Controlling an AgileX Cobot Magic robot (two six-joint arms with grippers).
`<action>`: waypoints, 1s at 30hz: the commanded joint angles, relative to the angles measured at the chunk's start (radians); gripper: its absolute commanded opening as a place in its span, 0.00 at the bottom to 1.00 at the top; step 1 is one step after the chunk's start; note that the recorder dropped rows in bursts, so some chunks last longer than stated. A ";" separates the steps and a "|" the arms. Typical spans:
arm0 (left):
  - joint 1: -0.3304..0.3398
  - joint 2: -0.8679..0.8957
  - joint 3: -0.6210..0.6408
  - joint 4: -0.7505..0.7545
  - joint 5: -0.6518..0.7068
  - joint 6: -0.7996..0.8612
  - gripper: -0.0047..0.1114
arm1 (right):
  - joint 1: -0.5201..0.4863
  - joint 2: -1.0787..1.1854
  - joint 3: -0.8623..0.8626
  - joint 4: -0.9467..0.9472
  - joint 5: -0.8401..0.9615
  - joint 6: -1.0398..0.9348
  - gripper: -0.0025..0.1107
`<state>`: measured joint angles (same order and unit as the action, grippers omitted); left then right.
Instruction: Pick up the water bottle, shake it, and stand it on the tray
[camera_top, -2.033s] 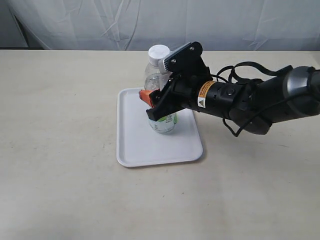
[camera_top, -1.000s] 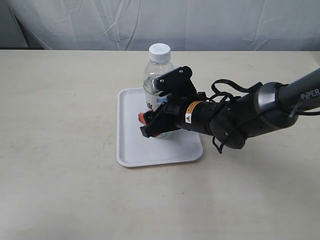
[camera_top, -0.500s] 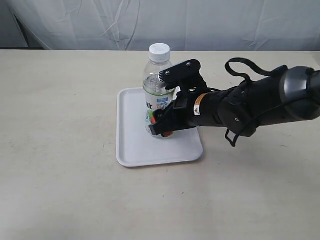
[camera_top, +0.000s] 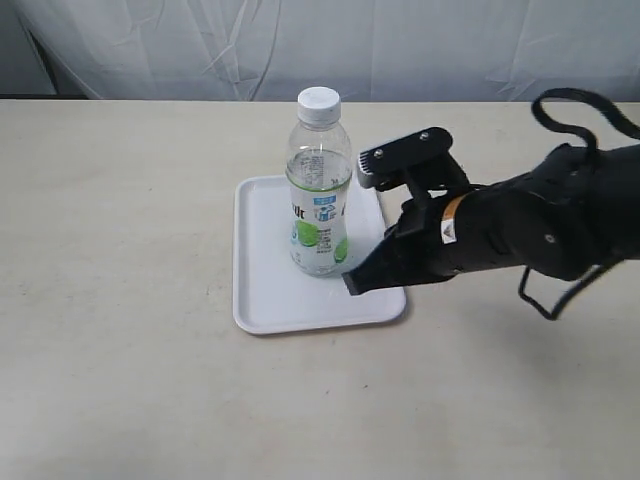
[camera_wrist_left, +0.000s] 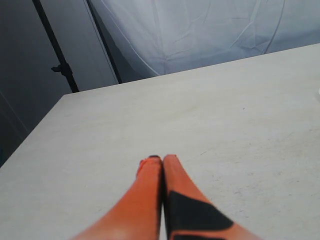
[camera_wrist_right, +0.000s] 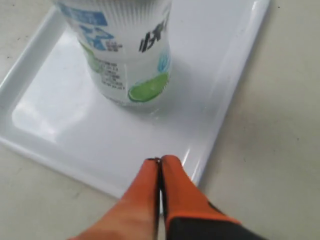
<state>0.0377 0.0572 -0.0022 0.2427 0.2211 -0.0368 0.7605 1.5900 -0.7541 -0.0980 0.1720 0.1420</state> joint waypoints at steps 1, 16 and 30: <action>0.001 -0.004 0.002 0.005 -0.013 -0.008 0.04 | -0.002 -0.158 0.081 0.054 0.101 -0.002 0.02; 0.001 -0.004 0.002 0.005 -0.013 -0.008 0.04 | -0.002 -0.605 0.130 0.402 0.580 -0.002 0.02; 0.001 -0.004 0.002 0.005 -0.013 -0.008 0.04 | -0.002 -0.928 0.196 0.379 0.302 -0.009 0.02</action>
<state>0.0377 0.0572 -0.0022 0.2427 0.2211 -0.0368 0.7605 0.7665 -0.6012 0.2743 0.6110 0.1420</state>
